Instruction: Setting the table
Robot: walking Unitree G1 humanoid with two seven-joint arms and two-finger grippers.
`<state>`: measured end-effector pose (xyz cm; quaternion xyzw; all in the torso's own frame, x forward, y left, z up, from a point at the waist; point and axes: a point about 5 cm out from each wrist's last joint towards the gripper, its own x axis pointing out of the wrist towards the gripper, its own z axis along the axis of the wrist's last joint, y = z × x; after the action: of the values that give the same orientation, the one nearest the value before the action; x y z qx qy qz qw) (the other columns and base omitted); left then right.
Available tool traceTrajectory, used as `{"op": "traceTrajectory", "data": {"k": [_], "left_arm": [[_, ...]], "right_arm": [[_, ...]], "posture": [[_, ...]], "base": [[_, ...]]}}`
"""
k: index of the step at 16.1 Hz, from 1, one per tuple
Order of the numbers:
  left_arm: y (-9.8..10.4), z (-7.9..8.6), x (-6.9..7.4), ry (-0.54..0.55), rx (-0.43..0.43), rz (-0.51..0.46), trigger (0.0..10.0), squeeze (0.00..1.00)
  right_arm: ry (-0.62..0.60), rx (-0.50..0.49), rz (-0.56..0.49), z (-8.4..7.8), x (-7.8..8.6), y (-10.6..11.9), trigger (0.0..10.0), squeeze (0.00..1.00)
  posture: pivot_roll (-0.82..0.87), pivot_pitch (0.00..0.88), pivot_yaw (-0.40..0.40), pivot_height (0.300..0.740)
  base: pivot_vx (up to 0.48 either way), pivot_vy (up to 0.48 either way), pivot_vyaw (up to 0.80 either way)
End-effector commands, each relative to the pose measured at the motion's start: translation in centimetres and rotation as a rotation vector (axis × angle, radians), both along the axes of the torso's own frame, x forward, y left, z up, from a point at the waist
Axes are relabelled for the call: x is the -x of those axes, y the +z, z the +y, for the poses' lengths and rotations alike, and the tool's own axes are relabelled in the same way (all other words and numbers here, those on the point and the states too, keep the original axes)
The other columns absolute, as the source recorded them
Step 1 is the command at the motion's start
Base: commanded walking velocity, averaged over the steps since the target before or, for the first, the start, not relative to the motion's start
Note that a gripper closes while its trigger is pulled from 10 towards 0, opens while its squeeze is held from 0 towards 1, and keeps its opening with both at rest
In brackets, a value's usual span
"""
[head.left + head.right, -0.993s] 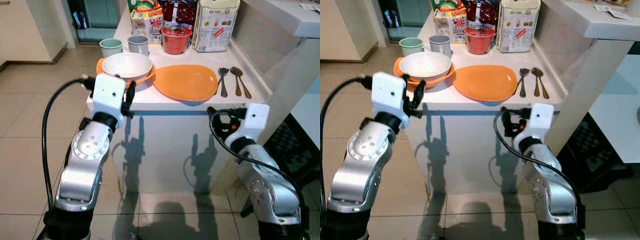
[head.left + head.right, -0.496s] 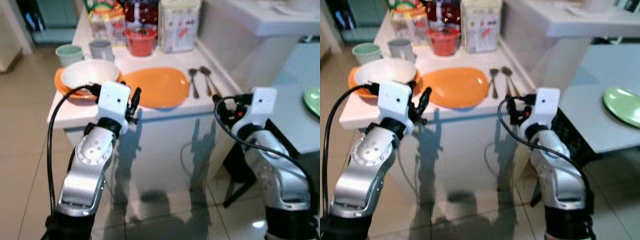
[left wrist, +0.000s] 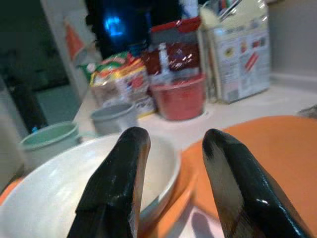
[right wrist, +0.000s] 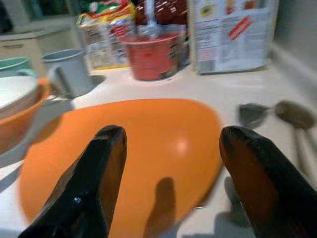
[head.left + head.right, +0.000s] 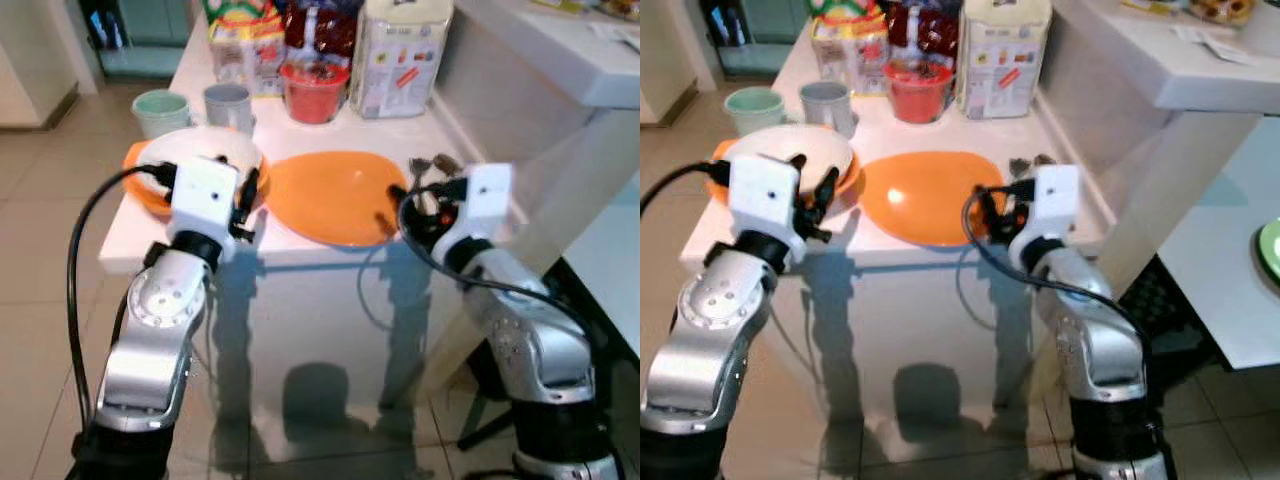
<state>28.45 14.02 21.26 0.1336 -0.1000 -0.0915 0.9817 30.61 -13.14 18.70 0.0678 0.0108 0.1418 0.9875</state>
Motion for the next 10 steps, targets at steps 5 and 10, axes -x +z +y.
{"op": "traceTrajectory", "data": {"k": [5, 10], "left_arm": [[1.6, -1.4, 0.3, -0.089, -0.001, -0.058, 10.0, 0.00], [1.8, -1.8, 0.3, -0.125, -0.008, -0.065, 10.0, 0.00]], "right_arm": [[-0.037, -0.016, 0.035, -1.0, 0.3, -0.7, 10.0, 0.00], [-0.019, -0.019, 0.046, -0.5, 0.4, -0.9, 10.0, 0.00]], "posture": [[0.06, 0.000, -0.048, 0.740], [0.06, 0.000, -0.050, 0.740]], "base": [[0.325, 0.000, -0.45], [0.325, 0.000, 0.00]]}}
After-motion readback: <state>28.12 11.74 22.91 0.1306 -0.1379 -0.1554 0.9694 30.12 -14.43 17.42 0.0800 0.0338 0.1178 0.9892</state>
